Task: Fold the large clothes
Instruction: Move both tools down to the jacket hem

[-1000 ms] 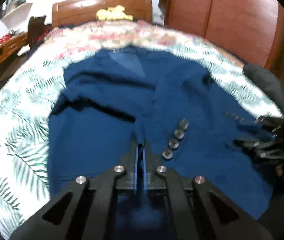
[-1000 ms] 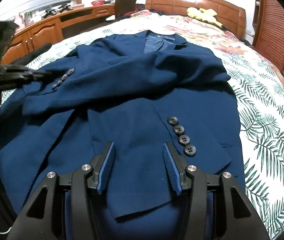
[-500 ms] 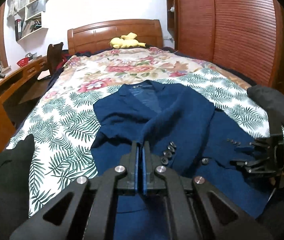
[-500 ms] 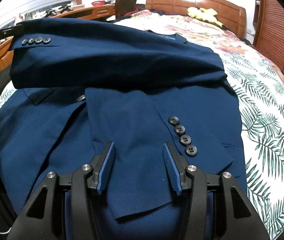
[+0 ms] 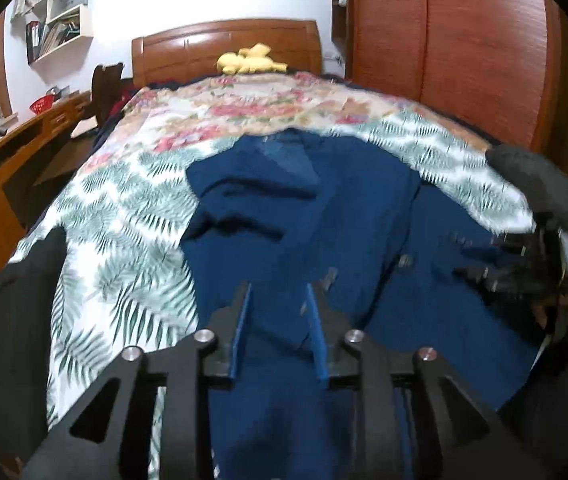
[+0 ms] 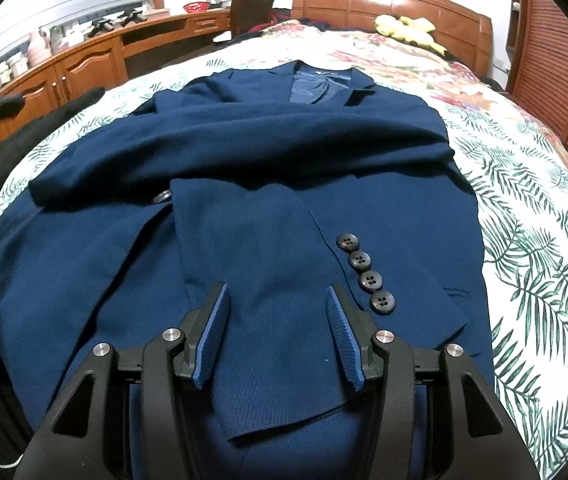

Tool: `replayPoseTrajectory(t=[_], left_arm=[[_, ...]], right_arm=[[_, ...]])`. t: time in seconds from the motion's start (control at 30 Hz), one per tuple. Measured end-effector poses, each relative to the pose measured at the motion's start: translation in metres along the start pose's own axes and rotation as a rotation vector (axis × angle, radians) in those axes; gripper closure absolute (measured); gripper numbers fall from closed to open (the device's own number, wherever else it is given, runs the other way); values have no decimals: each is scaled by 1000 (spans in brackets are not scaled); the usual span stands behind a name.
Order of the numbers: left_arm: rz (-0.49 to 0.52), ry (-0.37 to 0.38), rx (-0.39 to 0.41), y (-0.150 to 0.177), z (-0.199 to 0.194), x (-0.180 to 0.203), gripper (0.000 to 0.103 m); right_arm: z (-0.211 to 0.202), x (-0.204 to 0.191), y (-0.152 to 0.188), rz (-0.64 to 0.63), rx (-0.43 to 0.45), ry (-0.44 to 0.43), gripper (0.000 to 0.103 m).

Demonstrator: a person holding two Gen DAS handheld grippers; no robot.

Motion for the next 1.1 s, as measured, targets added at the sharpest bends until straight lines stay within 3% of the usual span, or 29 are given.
replayPoseTrajectory(t=[0.17,0.37,0.5,0.6,0.67,0.8,0.97,1.1], left_arm=[[-1,-37,-97,49,10,-12,70],[-23,-63,-177,85,23,-27,68],[-30,-86,-214,95,34,-35,64],[-53,-99,-215,96,39,-43,55],[-72,-112,-214,96,43,-51,44],[-92,-123,-207,97,49,-59,42],[-137,-114,-200,98,54,-71,32],[-142,-100,-194,98,54,-71,32]], right_arm=[[0,-1,-2,-3,1,3,51],[0,-1,-2,-4,1,4,51],[0,-1,-2,-5,1,5,51],[-1,-1,-1,-10,5,11,51],[-1,0,-1,-11,7,14,51],[-3,0,0,-16,9,23,51],[-17,13,7,30,27,32,41],[-46,38,14,73,55,107,33]])
Point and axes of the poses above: each gripper's, at about its wrist camera, not at the fingertips, and z roughly the way its jaws point, x to its right, y to its underside, the point moved 9 cm from there along z, roughly the way its jaws point, and after that the axes turned 3 degrees about -x, right-handed, at the moved point
